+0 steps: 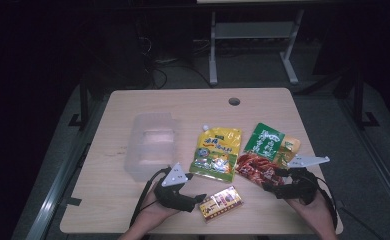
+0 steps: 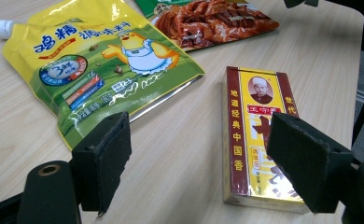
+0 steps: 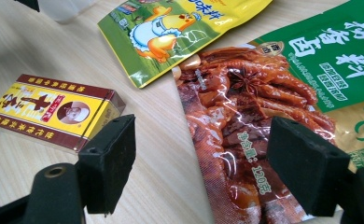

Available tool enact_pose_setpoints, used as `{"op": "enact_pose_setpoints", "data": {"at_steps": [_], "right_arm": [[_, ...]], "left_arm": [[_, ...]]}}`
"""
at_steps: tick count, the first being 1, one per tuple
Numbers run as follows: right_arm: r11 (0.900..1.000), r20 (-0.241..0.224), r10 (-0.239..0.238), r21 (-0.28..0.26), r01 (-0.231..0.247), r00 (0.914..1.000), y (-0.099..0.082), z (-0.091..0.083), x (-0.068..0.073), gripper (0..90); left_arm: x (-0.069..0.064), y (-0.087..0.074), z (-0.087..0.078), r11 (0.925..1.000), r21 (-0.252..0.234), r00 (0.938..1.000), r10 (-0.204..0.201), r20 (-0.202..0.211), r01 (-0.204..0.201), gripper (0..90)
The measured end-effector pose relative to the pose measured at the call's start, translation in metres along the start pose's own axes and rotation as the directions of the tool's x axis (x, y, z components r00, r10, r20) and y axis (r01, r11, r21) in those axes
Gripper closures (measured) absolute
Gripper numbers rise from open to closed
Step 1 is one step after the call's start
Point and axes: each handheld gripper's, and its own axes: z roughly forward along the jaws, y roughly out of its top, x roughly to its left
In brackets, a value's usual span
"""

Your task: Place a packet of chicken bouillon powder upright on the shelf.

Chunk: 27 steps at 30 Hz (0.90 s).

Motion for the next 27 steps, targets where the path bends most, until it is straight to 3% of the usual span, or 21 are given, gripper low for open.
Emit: {"op": "enact_pose_setpoints", "data": {"at_steps": [17,19,24,27], "right_arm": [[0.9997,0.021,0.018,-0.015,-0.017,0.9996,0.010,0.003,0.001,19.3],[0.9996,0.023,0.021,-0.018,-0.021,0.9995,0.017,0.004,0.002,19.3],[0.9994,0.010,0.031,-0.014,-0.031,0.9995,0.039,0.008,0.005,19.1],[0.9999,0.005,0.014,-0.006,-0.014,0.9999,0.065,0.013,0.007,19.3]], "left_arm": [[-0.004,0.008,0.002,1.0000,0.005,1.0000,-0.002,-0.003,0.002,26.5],[-0.004,0.013,0.004,0.9999,0.002,0.9999,-0.011,0.005,0.011,28.1],[-0.002,0.025,0.010,0.9999,0.015,0.9998,-0.005,-0.021,0.006,34.0],[0.001,0.037,0.016,0.9997,0.025,0.9991,0.005,-0.043,-0.004,40.6]]}}
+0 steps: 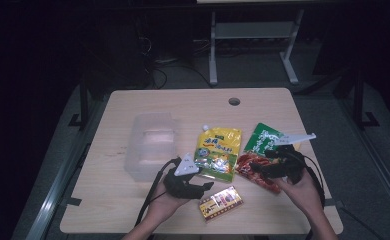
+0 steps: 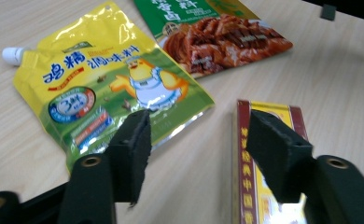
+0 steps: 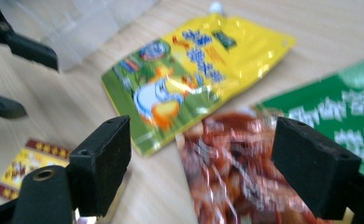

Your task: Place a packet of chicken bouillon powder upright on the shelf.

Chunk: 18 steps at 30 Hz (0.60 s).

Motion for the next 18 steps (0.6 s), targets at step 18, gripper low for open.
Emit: {"op": "enact_pose_setpoints", "data": {"at_steps": [18], "right_arm": [[0.9930,0.010,0.039,0.111,-0.040,0.9992,0.083,0.048,-0.010,24.2]], "left_arm": [[0.012,0.019,0.035,0.9962,0.087,0.9962,0.019,-0.085,-0.011,72.7]]}}
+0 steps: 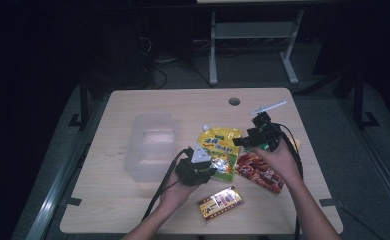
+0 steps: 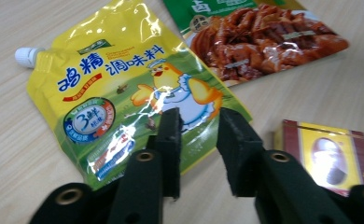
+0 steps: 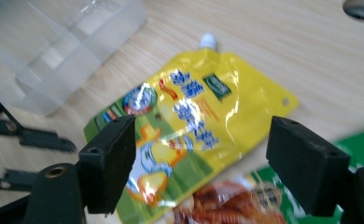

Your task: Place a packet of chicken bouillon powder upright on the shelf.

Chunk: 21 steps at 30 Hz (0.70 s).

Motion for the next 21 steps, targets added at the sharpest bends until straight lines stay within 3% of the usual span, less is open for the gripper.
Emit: {"op": "enact_pose_setpoints", "data": {"at_steps": [2,5,7,10,11,15,17,21], "right_arm": [[0.9993,0.025,-0.020,0.032,0.020,0.9995,0.010,0.007,0.003,24.3],[0.9974,0.041,-0.027,0.069,0.024,0.9988,0.017,0.022,-0.004,26.7],[0.9932,0.065,0.007,0.116,-0.015,0.9978,0.018,0.037,-0.014,31.0],[0.9904,0.079,0.017,0.136,-0.027,0.9967,0.016,0.046,-0.019,32.8],[0.9866,0.081,0.043,0.154,-0.055,0.9958,0.013,0.054,-0.024,34.7],[0.9830,0.092,0.068,0.164,-0.082,0.9934,0.010,0.061,-0.030,35.2],[0.9790,0.088,0.101,0.169,-0.115,0.9910,0.009,0.065,-0.035,35.4],[0.9753,0.095,0.112,0.180,-0.128,0.9891,0.008,0.072,-0.038,36.3]], "left_arm": [[0.002,0.000,0.004,0.9998,0.012,0.9999,-0.014,-0.002,0.014,74.7],[0.002,-0.001,0.011,0.9989,0.026,0.9993,-0.038,-0.007,0.038,79.0],[0.001,-0.001,0.015,0.9988,0.044,0.9995,-0.022,-0.023,0.023,81.3],[0.001,-0.002,0.021,0.9970,0.077,0.9991,-0.006,-0.042,0.009,81.8],[0.002,-0.002,0.023,0.9960,0.089,0.9988,0.006,-0.048,-0.001,81.8],[0.002,-0.003,0.028,0.9918,0.128,0.9985,0.007,-0.054,-0.001,81.8],[0.001,-0.004,0.031,0.9908,0.135,0.9980,0.015,-0.061,-0.006,81.8],[0.000,-0.004,0.033,0.9901,0.140,0.9977,0.021,-0.064,-0.012,82.0]]}}
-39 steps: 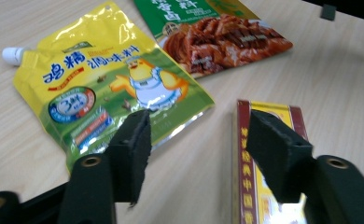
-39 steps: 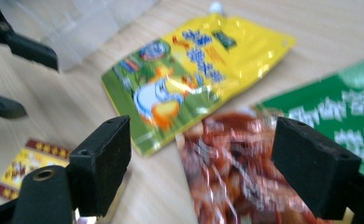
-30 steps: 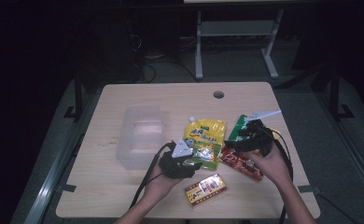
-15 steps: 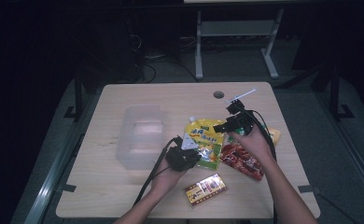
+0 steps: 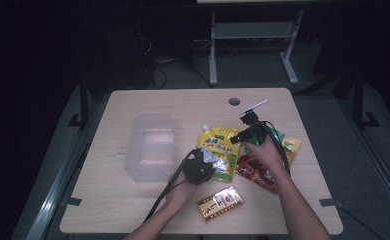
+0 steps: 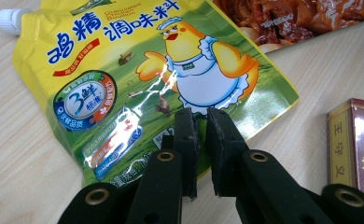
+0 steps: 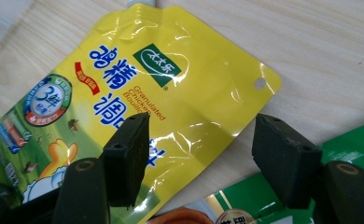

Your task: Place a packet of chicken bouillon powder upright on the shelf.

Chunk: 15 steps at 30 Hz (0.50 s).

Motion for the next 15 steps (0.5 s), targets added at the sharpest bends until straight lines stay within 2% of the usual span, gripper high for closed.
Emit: {"op": "enact_pose_setpoints", "data": {"at_steps": [2,4,10,15], "right_arm": [[1.0000,0.005,0.002,0.004,-0.002,1.0000,0.001,0.003,-0.001,36.4],[0.9996,0.006,0.024,0.014,-0.024,0.9997,0.000,0.007,-0.004,36.7],[0.9991,0.002,0.035,0.025,-0.035,0.9994,0.001,0.011,-0.006,36.9],[0.9985,-0.008,0.051,0.023,-0.050,0.9987,0.002,0.014,-0.008,38.1]], "left_arm": [[0.000,0.000,0.000,0.9999,0.004,0.9999,0.010,-0.004,-0.010,82.4],[-0.001,0.001,0.001,0.9999,0.011,1.0000,0.007,-0.005,-0.007,82.5],[-0.001,0.001,0.002,0.9999,0.013,1.0000,0.009,-0.003,-0.009,82.5],[-0.002,0.001,0.002,0.9995,0.020,0.9996,0.026,-0.011,-0.026,81.7]]}}
